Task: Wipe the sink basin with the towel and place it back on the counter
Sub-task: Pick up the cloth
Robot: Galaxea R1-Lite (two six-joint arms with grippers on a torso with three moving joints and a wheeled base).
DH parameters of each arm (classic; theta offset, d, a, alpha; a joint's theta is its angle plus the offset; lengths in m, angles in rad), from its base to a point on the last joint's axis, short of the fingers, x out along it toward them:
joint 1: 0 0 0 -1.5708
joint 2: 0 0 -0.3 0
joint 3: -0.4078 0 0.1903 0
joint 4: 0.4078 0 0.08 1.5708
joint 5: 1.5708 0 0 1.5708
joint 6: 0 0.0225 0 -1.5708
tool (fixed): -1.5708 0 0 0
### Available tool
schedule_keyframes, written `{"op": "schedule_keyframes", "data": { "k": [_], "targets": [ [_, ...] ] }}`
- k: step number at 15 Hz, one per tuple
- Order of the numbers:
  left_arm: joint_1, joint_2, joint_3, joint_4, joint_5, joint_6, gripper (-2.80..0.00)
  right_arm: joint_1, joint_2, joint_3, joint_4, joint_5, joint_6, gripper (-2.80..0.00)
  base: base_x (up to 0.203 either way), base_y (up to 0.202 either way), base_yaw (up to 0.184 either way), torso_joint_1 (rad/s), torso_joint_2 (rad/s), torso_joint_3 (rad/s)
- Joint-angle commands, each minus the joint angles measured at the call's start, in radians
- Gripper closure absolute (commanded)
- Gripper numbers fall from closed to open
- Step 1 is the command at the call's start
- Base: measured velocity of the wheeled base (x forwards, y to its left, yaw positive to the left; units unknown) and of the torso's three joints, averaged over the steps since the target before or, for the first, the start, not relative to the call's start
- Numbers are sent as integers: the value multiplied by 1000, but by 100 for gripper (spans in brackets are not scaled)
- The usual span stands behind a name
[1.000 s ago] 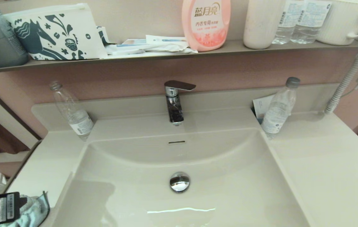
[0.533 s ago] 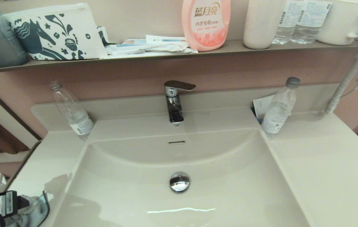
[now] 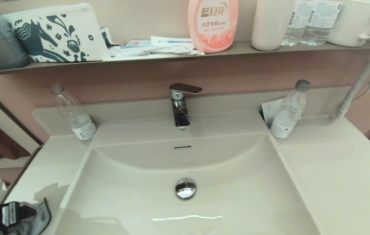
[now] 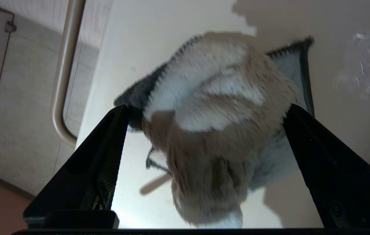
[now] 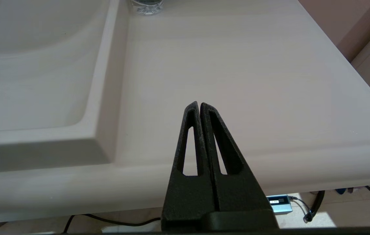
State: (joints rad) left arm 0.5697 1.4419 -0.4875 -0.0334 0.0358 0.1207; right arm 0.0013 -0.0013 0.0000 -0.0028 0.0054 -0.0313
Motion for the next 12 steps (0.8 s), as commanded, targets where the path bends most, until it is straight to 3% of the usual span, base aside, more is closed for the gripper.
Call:
{"op": "schedule_keyframes", "data": {
  "k": [1,3,9,12],
  "targets": [
    [46,73,45,-138,-18,12,0,0,1,0,0,1,-1,0,0,0,0,0,0,0],
    [76,72,72,-191,-25,51,0,0,1,0,0,1,-1,0,0,0,0,0,0,0],
    [108,0,50,-184,-24,55,0,0,1,0,0,1,-1,0,0,0,0,0,0,0],
    [104,-133,-24,-70,-26,53,0,0,1,0,0,1,-1,0,0,0,0,0,0,0]
  ]
}}
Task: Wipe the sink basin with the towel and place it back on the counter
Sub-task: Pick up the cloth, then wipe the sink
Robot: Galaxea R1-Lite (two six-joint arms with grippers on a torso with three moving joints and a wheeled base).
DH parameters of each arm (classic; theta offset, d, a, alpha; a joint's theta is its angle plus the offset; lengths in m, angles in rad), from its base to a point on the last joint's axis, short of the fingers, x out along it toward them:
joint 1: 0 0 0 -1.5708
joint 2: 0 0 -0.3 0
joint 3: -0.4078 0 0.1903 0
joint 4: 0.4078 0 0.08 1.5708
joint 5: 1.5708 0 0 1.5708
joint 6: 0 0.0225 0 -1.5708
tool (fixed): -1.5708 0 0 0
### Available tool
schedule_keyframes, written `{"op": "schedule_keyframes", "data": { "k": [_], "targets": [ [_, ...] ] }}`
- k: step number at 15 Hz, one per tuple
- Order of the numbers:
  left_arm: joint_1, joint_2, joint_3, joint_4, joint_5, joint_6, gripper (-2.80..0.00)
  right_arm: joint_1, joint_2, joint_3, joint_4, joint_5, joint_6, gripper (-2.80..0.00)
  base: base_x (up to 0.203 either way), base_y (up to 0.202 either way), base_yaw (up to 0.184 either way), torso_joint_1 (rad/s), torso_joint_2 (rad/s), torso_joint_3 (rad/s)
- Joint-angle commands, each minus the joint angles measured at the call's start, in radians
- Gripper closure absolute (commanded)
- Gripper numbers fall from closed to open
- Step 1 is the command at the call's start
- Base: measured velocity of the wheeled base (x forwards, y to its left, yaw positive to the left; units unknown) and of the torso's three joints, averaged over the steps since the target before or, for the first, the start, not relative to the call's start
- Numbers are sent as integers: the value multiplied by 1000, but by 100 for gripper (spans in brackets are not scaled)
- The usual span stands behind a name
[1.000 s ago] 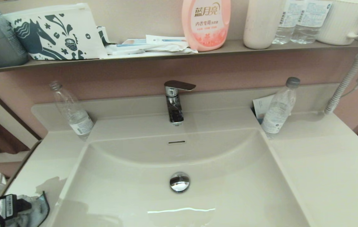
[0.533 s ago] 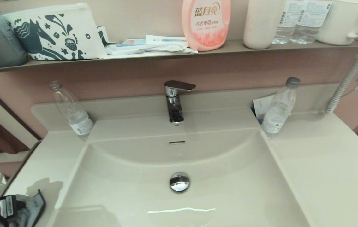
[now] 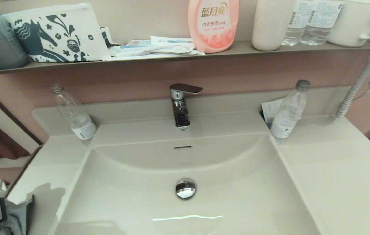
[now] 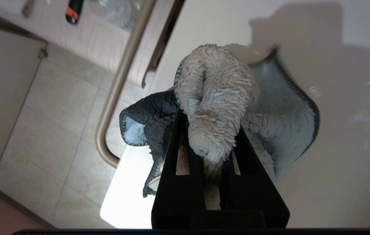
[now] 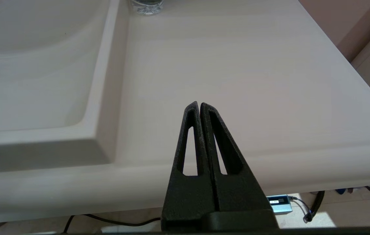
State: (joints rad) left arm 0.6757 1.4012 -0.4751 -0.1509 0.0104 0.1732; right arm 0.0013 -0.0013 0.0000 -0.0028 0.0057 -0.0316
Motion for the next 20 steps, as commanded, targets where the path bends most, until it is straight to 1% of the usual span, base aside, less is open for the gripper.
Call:
{"op": "schedule_keyframes", "data": {
  "k": [1,2,3,5,6,7,8,9,10,11,12,14,15,18,20],
  "targets": [
    [-16,-145,-119,177,-2,-3,0,0,1,0,0,0,-1,0,0,0,0,0,0,0],
    [-41,-192,-209,329,-3,-14,0,0,1,0,0,0,-1,0,0,0,0,0,0,0],
    [-82,-237,-290,463,-4,-36,0,0,1,0,0,0,-1,0,0,0,0,0,0,0],
    [-238,-312,-412,682,-2,-91,0,0,1,0,0,0,-1,0,0,0,0,0,0,0],
    [-326,-337,-446,747,-2,-126,0,0,1,0,0,0,-1,0,0,0,0,0,0,0],
    [-425,-351,-462,782,1,-173,0,0,1,0,0,0,-1,0,0,0,0,0,0,0],
    [-544,-357,-467,805,15,-236,0,0,1,0,0,0,-1,0,0,0,0,0,0,0],
    [-656,-352,-458,815,49,-296,0,0,1,0,0,0,-1,0,0,0,0,0,0,0],
    [-761,-335,-436,810,102,-357,0,0,1,0,0,0,1,0,0,0,0,0,0,0],
    [-869,-294,-388,757,173,-427,0,0,1,0,0,0,0,0,0,0,0,0,0,0],
    [-947,-218,-333,671,238,-480,0,0,1,0,0,0,-1,0,0,0,0,0,0,0],
    [-1033,-47,-252,478,330,-543,0,0,1,0,0,0,-1,0,0,0,0,0,0,0],
    [-1069,32,-230,395,359,-565,0,0,1,0,0,0,-1,0,0,0,0,0,0,0],
    [-1156,225,-203,231,400,-594,0,0,1,0,0,0,-1,0,0,0,0,0,0,0],
    [-1177,330,-216,143,407,-597,0,0,1,0,0,0,-1,0,0,0,0,0,0,0]
  ]
}}
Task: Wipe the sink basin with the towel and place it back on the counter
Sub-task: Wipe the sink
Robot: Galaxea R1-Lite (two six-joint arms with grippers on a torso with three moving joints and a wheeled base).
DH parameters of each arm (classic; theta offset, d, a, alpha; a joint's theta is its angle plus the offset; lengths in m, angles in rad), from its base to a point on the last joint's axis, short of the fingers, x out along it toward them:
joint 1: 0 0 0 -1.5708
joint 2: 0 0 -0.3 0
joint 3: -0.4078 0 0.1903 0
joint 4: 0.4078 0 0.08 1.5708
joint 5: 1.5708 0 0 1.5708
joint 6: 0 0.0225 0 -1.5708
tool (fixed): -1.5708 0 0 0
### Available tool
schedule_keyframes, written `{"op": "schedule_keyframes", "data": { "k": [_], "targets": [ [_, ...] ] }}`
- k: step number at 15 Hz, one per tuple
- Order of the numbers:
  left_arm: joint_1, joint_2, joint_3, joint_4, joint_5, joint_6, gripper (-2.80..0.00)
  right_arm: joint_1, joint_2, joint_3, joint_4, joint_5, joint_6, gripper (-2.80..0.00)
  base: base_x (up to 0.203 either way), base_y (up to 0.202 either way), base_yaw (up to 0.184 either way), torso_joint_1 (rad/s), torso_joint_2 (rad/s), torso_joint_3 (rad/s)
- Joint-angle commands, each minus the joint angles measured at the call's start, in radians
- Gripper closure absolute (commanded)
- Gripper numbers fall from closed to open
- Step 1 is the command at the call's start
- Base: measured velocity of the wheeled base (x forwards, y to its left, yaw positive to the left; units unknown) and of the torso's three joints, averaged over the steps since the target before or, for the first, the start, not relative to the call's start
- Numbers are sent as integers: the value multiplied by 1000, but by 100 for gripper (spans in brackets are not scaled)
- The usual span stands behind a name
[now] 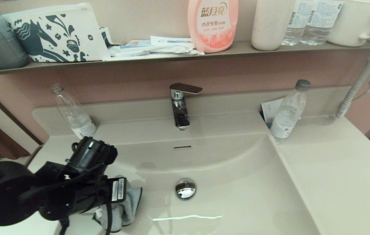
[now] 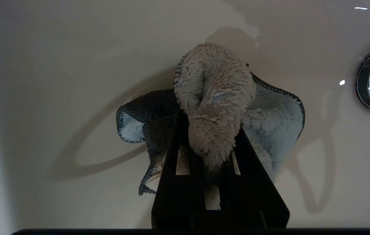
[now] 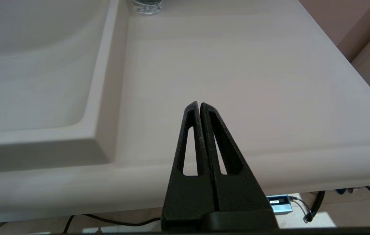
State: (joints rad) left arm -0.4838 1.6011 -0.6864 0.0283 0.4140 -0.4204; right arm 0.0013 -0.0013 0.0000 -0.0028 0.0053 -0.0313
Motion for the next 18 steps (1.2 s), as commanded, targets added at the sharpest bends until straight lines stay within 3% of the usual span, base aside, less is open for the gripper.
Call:
{"op": "schedule_keyframes", "data": {
  "k": [1,6,10,15,18],
  "targets": [
    [-26,172,-9,-84,6,-4,0,0,1,0,0,1,-1,0,0,0,0,0,0,0],
    [-48,371,-57,-315,14,14,0,0,1,0,0,1,-1,0,0,0,0,0,0,0],
    [-68,457,-175,-333,42,-6,0,0,1,0,0,1,0,0,0,0,0,0,0,0],
    [-171,574,-274,-339,127,-45,0,0,1,0,0,1,-1,0,0,0,0,0,0,0],
    [-222,626,-351,-331,136,-52,0,0,1,0,0,1,-1,0,0,0,0,0,0,0]
  ]
}}
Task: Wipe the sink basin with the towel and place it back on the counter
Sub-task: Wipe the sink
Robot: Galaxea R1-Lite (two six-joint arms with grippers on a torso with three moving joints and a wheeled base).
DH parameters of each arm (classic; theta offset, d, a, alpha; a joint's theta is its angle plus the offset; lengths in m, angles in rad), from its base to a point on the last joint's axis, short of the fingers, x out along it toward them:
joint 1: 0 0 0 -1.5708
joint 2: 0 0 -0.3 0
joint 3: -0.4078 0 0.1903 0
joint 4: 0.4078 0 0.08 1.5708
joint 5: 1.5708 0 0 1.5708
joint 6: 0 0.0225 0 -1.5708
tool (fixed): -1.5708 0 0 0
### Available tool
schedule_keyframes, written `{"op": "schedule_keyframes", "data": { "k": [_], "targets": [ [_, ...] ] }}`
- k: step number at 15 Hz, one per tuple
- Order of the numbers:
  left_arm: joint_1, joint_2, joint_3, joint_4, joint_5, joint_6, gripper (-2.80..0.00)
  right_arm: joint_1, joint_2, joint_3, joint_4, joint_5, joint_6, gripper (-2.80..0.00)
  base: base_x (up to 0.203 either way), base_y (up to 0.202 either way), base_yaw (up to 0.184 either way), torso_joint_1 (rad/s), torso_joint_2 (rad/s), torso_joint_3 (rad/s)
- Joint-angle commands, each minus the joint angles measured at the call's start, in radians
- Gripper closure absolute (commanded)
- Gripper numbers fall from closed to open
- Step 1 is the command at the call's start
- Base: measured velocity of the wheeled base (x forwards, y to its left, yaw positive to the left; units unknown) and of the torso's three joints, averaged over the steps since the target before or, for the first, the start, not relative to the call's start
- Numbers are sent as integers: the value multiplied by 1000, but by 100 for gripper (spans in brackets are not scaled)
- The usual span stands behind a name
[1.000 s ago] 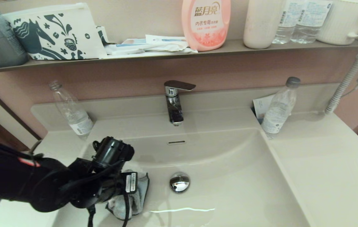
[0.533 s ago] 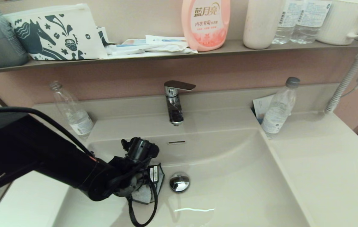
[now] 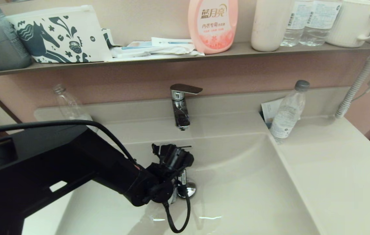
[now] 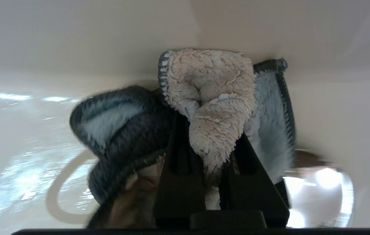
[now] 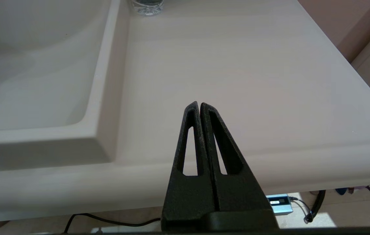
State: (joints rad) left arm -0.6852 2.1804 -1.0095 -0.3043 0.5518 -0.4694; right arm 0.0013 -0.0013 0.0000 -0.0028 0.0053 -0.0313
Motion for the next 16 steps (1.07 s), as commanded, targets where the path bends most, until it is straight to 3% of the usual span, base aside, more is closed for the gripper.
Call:
{"op": "schedule_keyframes", "data": {
  "k": [1,10,16],
  "targets": [
    [-43,48,-43,15,-2,-3,0,0,1,0,0,1,-1,0,0,0,0,0,0,0],
    [-204,76,-311,255,-4,-28,0,0,1,0,0,1,-1,0,0,0,0,0,0,0],
    [-276,91,-335,366,-7,-72,0,0,1,0,0,1,-1,0,0,0,0,0,0,0]
  ]
}}
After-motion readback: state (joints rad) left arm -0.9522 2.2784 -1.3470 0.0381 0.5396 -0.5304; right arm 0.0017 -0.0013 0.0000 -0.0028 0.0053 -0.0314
